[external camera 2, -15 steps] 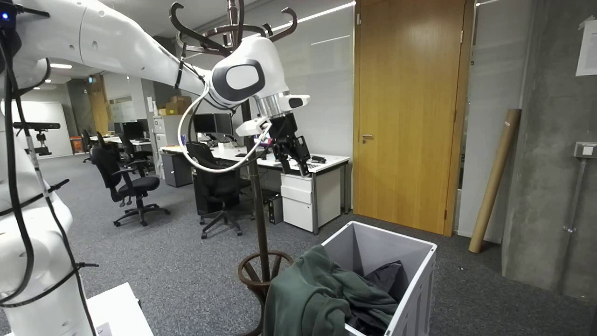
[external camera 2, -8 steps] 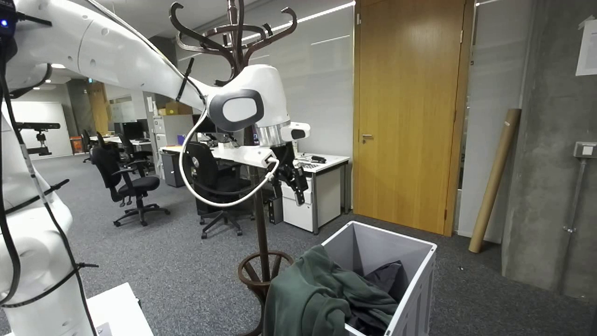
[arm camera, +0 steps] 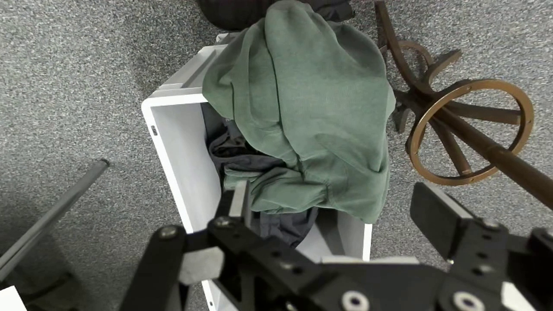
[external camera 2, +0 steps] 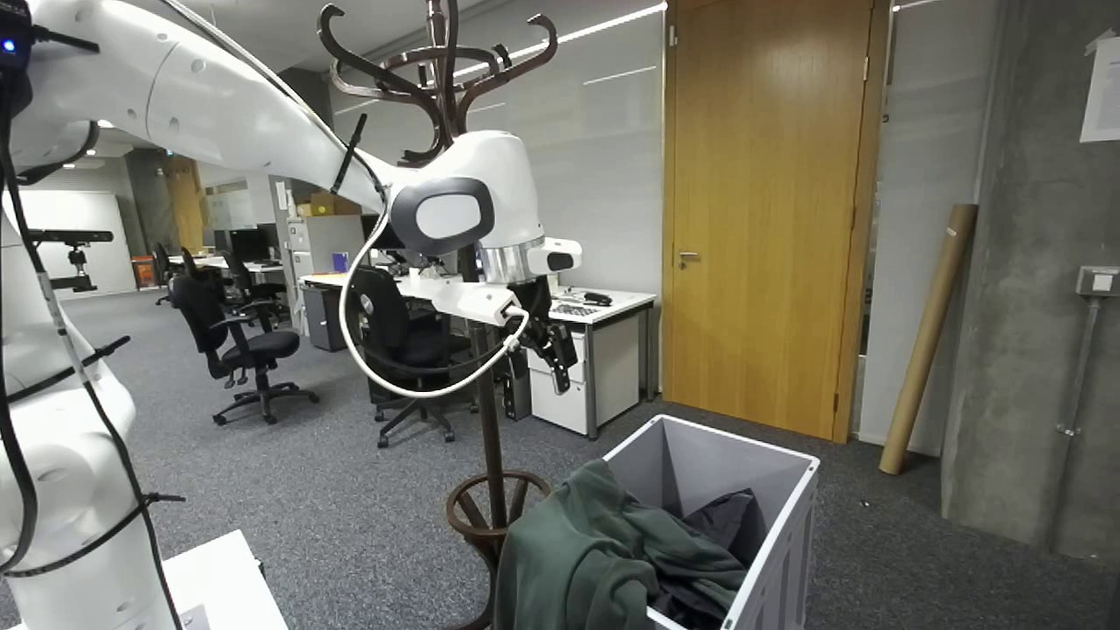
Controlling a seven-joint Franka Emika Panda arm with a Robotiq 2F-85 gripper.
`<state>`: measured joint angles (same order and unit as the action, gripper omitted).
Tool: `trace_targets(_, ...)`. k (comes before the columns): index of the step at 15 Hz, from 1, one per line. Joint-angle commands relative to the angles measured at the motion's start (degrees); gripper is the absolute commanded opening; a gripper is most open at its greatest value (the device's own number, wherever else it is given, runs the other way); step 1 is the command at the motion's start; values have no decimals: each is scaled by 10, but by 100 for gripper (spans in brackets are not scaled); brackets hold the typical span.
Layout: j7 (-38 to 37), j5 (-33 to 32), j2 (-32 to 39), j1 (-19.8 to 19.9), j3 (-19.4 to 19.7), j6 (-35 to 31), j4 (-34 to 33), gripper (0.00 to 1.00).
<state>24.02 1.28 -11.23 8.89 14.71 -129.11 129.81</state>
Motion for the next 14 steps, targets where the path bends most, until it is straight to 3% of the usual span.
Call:
trace_targets(1, 0, 0, 0, 2, -2, 1, -1, 100)
trace_targets(11, 0, -93, 24, 25, 3, -7, 65, 100)
trace_targets(14, 20, -78, 47, 27, 9, 8, 80, 100)
